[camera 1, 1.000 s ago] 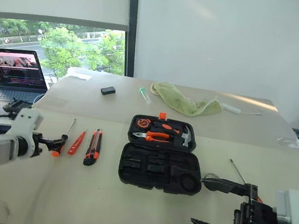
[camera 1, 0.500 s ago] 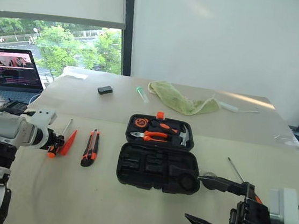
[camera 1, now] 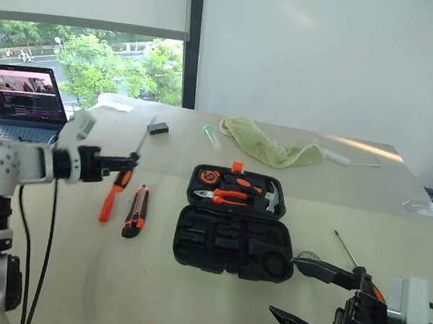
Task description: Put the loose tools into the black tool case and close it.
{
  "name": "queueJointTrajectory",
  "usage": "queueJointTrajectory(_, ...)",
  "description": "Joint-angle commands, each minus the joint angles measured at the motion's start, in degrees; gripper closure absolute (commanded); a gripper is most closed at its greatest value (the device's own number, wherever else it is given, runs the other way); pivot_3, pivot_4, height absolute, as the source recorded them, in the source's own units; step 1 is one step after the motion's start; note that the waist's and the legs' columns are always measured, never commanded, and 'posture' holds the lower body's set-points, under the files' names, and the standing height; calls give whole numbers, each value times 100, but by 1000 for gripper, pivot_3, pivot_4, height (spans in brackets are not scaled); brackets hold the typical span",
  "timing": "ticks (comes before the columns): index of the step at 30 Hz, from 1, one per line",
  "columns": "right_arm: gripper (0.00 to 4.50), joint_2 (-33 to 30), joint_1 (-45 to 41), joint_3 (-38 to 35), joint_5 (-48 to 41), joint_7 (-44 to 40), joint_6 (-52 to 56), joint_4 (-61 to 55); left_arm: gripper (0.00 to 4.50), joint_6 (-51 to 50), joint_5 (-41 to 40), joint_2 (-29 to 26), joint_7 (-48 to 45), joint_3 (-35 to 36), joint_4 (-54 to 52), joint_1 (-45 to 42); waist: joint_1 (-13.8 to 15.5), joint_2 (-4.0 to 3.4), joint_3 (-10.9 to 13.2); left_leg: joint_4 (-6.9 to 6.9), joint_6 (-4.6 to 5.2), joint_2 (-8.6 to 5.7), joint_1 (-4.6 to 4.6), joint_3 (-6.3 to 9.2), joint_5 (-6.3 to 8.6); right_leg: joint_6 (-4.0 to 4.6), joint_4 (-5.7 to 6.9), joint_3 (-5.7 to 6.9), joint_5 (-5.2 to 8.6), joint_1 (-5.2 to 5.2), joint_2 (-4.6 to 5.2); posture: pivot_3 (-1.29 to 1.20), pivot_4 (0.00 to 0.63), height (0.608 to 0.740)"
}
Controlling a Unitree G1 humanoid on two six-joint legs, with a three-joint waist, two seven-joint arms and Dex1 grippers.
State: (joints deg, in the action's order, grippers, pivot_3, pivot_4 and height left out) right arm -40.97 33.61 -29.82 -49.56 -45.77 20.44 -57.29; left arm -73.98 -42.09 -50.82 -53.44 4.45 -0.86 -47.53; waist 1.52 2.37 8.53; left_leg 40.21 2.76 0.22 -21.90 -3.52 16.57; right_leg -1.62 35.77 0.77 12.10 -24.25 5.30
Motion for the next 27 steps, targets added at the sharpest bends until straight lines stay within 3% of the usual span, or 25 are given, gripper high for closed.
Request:
queueJointTrajectory(1,0,106,423,-454,62,17,-129,-255,3895,1603,1014,0,-984,-1816,-673,-125,1,-17,-4,-2,0,-8,4,-2,0,-2,0,-5,2,2,4,0,150,740)
queueJointTrajectory(6,0,370,1215,-877,221,-109,-317,-271,3895,3434,2690,913,-1359,-3497,446,-982,57,-13,-1,11,31,-15,-9,0,12,-1,1,-11,1,-2,-8,0,150,740)
queueJointTrajectory(8,0,436,1461,-925,279,-133,-445,-271,3895,3897,3075,1124,-1591,-3781,901,-1211,65,-11,0,16,38,-22,-17,3,12,-2,-1,-9,2,-2,-10,0,150,740)
queueJointTrajectory(17,0,849,2062,-922,415,-7,-905,-271,3895,5722,4337,2379,-1984,-4274,3062,-2016,30,-13,0,25,69,-23,-36,4,30,-28,-6,-6,15,-11,2,0,150,740)
queueJointTrajectory(27,0,888,2523,-660,618,210,-1558,-271,3895,5799,5103,2889,-2187,-4247,3766,-2020,51,-14,4,69,101,-25,-57,2,51,-53,-8,-8,16,-14,14,0,150,740)
